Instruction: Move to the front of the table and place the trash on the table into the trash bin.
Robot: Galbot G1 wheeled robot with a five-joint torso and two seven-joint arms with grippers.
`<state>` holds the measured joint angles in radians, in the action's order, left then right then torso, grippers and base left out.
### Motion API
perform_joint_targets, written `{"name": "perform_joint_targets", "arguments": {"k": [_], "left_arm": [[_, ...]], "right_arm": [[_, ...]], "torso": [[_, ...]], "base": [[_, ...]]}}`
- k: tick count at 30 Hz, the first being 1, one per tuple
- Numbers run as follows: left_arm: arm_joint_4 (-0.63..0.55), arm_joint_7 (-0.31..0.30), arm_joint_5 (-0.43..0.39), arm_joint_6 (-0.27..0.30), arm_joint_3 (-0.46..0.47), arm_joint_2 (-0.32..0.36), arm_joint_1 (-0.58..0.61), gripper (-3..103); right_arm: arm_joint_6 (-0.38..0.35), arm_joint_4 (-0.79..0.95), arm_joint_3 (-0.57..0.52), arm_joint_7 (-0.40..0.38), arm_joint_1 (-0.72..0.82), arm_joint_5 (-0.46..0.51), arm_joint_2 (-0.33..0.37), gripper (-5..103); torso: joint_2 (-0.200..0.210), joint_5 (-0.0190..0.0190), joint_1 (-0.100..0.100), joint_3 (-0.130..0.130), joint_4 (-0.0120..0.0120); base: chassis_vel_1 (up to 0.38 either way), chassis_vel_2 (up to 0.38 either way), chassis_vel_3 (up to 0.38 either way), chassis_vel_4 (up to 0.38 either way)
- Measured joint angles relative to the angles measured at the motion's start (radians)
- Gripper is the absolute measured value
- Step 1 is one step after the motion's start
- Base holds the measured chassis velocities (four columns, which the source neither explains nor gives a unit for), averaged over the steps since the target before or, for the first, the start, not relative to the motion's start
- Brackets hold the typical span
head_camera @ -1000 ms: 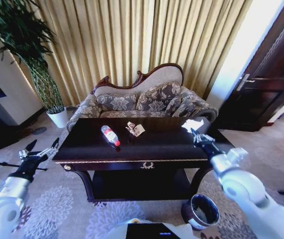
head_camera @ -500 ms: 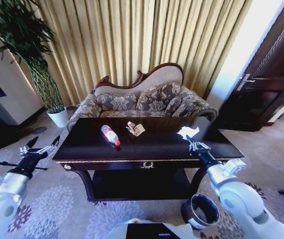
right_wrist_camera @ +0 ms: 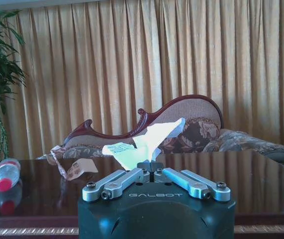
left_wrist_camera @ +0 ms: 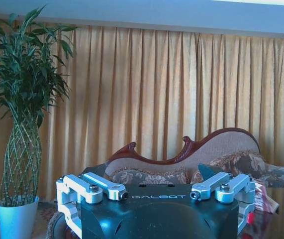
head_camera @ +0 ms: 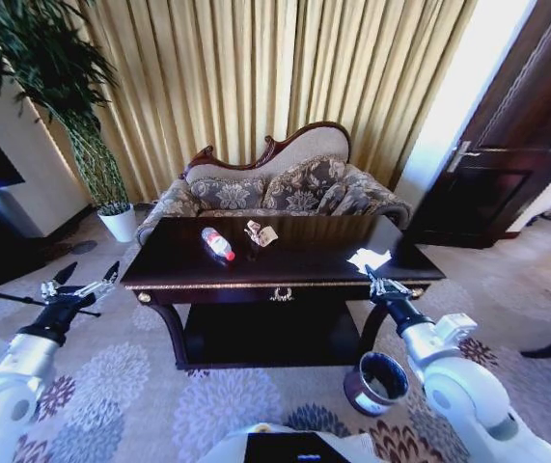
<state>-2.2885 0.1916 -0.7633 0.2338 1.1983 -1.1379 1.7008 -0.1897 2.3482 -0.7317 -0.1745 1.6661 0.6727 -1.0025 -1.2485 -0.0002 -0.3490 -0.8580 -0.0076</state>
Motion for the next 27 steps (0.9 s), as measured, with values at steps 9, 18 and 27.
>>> {"name": "perform_joint_targets", "arguments": {"k": [9,18,27], "left_arm": [[-0.004,-0.02,0.102,0.038,0.007,-0.009,0.0,100],[0.0,-0.017,0.131,0.021,0.011,-0.012,0.003,100],[-0.018,-0.017,0.108,0.02,0.017,-0.013,0.004,100]], "right_arm": [[-0.019,-0.159,0.009,0.019,0.003,-0.043,-0.028,0],[-0.047,-0.422,0.017,0.034,-0.038,-0.069,-0.035,0],[-0.05,-0.738,0.096,0.032,-0.203,-0.151,-0.028,0]], "torso": [[0.001,0.0002,-0.001,-0.001,0.0001],[0.0,0.0001,-0.001,0.0,-0.0001],[0.0,0.0002,-0.001,0.0,0.0002]], "base": [[0.042,-0.04,-0.039,0.044],[-0.005,0.002,0.007,-0.004],[0.0,0.0,0.0,0.0]]}}
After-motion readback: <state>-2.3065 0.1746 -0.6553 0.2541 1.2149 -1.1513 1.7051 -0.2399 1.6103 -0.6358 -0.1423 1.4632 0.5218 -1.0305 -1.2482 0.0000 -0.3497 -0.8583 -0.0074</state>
